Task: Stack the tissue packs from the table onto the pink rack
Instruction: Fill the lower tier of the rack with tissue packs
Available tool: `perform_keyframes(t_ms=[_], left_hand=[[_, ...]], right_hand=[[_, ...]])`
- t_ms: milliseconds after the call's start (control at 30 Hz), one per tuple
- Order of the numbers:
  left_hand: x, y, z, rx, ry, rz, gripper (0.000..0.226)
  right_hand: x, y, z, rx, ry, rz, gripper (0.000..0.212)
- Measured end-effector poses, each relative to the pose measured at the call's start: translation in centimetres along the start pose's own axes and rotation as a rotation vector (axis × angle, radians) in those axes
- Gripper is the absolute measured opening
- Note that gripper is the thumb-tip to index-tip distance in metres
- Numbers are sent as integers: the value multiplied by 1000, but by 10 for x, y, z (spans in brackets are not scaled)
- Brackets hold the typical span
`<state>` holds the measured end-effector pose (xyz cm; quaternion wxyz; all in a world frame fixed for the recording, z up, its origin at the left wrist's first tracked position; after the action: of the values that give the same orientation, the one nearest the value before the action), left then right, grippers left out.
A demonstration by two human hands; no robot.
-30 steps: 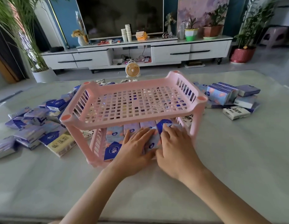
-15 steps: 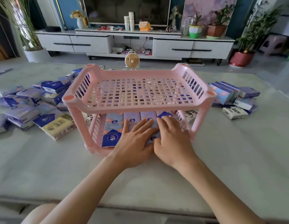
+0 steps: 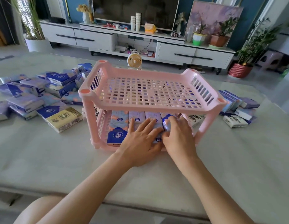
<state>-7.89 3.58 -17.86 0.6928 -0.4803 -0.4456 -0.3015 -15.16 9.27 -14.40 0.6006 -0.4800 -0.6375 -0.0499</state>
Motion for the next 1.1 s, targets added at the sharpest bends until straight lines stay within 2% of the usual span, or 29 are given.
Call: perform_keyframes(t_ms=[100, 167, 200, 300, 433, 633, 767, 900, 1000, 1100], left_hand=[[-3, 0, 0, -15, -16, -2, 79], [-2, 0, 0, -22, -12, 3, 81], [-2, 0, 1, -20, -4, 1, 83], [-3, 0, 0, -17, -4, -5, 87], [-2, -1, 0, -15, 4, 3, 85], [2, -1, 0, -16, 26, 34, 83], [2, 0, 0, -14, 22, 41, 84], [2, 1, 0, -8, 39, 14, 84], [1, 2, 0, -15, 32, -9, 83], [-3, 3, -4, -18, -3, -57, 65]], right_hand=[[33, -6, -11, 31, -93, 205, 47], [57, 4, -22, 97, -86, 332, 41], [60, 10, -24, 102, -62, 325, 34], [38, 22, -15, 2, 52, 145, 19], [18, 13, -4, -69, 100, 26, 28], [-5, 10, -4, 43, 47, 18, 33], [-21, 19, -9, 181, 118, -153, 64], [-38, 21, 1, 126, 119, -420, 62], [-42, 25, 0, 114, 164, -496, 67], [-41, 29, 1, 132, 216, -530, 69]])
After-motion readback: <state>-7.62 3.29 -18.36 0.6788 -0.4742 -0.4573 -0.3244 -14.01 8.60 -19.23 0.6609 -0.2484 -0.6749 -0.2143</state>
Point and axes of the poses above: each hand's wrist, its own y-axis away from the middle knuckle, its own x-axis out of the back of the hand, z = x × y, the point moved 10 cm from there along -y, towards the middle knuckle, and after that the axes turned 14 degrees about z, right-handed, at the moved point
